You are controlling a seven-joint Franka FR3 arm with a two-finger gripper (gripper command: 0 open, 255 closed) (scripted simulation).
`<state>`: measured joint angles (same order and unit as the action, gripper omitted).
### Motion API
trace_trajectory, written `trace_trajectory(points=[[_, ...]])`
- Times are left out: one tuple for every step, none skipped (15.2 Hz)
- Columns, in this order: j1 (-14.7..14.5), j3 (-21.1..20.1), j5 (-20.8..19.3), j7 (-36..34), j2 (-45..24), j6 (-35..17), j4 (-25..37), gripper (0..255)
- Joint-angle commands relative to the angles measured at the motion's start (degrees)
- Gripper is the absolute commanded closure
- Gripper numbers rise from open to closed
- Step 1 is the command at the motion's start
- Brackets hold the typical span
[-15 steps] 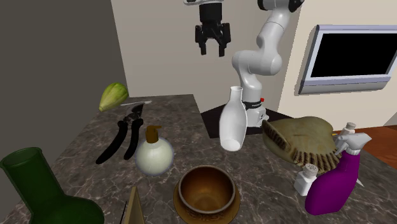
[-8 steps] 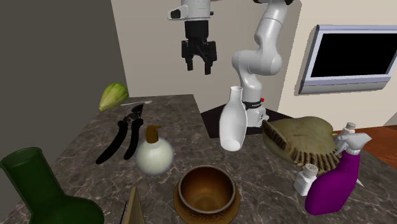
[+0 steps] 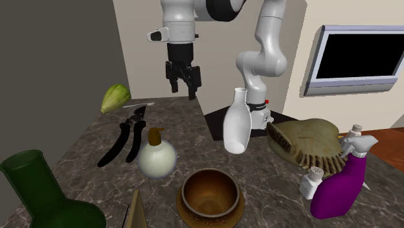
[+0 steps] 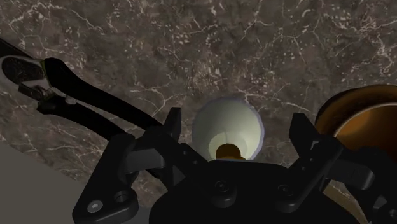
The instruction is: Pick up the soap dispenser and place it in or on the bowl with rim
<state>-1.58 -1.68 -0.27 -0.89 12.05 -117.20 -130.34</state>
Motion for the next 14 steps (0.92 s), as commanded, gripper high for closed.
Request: trace_trajectory(points=[[-0.07,-0.28,-0.43,-0.44,-3.95,-2.17,2.29,0],[-0.1,-0.38,-0.68,-0.65,-6.1,-3.22,3.6,0],[-0.13,-0.47,-0.94,-0.87,-8.25,-4.2,4.99,0],[-0.17,-0.56,-1.22,-1.1,-10.4,-5.1,6.46,0],[-0.22,-0.63,-1.51,-1.33,-12.55,-5.93,8.0,0],[-0.28,-0.69,-1.82,-1.56,-14.71,-6.68,9.62,0],[-0.35,-0.72,-2.13,-1.79,-16.86,-7.35,11.31,0],[-0.43,-0.75,-2.44,-2.02,-19.02,-7.96,13.08,0],[-0.53,-0.76,-2.76,-2.24,-21.19,-8.48,14.92,0],[-0.58,-0.75,-2.91,-2.34,-22.2,-8.7,15.82,0],[-0.59,-0.72,-2.95,-2.37,-22.58,-9.39,15.51,0],[-0.58,-0.7,-2.99,-2.39,-22.97,-10.08,15.21,0],[-0.57,-0.68,-3.03,-2.42,-23.37,-10.77,14.92,0],[-0.57,-0.66,-3.08,-2.45,-23.78,-11.45,14.65,0]])
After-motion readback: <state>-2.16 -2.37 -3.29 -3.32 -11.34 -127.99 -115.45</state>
